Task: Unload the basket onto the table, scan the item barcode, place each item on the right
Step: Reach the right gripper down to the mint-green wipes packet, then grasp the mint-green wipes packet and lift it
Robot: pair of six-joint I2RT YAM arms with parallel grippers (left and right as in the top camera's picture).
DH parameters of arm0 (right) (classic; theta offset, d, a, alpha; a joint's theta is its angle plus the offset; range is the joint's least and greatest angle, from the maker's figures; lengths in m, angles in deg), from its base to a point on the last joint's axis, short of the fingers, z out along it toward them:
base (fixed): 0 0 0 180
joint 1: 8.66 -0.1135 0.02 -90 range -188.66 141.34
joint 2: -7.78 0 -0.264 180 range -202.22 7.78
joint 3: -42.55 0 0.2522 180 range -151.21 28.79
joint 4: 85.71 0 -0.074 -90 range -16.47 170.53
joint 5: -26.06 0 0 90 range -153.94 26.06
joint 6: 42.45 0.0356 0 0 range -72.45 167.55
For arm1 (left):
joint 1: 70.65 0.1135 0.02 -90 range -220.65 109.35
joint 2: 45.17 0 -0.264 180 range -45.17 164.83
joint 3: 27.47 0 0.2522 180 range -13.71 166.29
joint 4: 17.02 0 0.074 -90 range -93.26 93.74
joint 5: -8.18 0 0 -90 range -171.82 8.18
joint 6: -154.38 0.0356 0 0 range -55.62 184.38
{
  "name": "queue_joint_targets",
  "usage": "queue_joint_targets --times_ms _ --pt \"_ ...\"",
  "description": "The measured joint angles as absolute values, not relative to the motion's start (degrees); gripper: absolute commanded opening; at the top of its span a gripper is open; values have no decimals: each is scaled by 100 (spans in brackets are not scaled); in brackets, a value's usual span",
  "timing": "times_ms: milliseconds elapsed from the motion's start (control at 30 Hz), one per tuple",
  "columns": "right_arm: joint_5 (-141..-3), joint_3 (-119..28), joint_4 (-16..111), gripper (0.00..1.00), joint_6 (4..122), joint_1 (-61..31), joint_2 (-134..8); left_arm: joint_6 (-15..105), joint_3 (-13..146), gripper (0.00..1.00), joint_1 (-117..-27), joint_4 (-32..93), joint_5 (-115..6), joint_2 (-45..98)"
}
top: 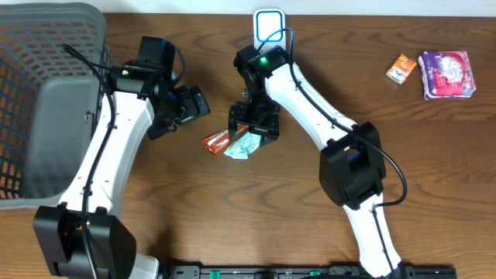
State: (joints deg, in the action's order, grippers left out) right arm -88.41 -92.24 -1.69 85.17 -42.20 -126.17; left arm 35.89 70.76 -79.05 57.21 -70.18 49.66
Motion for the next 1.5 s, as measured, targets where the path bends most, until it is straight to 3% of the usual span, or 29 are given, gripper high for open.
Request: queue_joint_targets --times_ms 133,433,733,900,1167,1233,1500 --pt "-8662 -9154 -147 65 8843 -4220 -12606 3589 7076 98 -7905 5721 -7018 4966" --pt "-8627 -8612 616 65 9553 -4247 -12595 3589 7076 98 -7905 5721 -7018 4966" --pt "-8439 -7985 1169 53 9993 -4262 -12560 3589 7076 98 -7905 5721 -7018 4966" --pt "-8144 -7832 1047 48 9464 -4196 -12560 3589 7076 98 -7905 5721 -7018 4966" --pt "-7827 -8004 380 48 7877 -3779 -12554 3589 7076 98 -7905 5721 -7018 4966" --pt "-7779 -8087 336 40 7529 -3589 -12554 3589 7076 98 -7905 5721 -7018 4966" --pt "-7685 -8120 214 48 6948 -3191 -12543 3589 7076 98 -7905 5721 -7018 4966"
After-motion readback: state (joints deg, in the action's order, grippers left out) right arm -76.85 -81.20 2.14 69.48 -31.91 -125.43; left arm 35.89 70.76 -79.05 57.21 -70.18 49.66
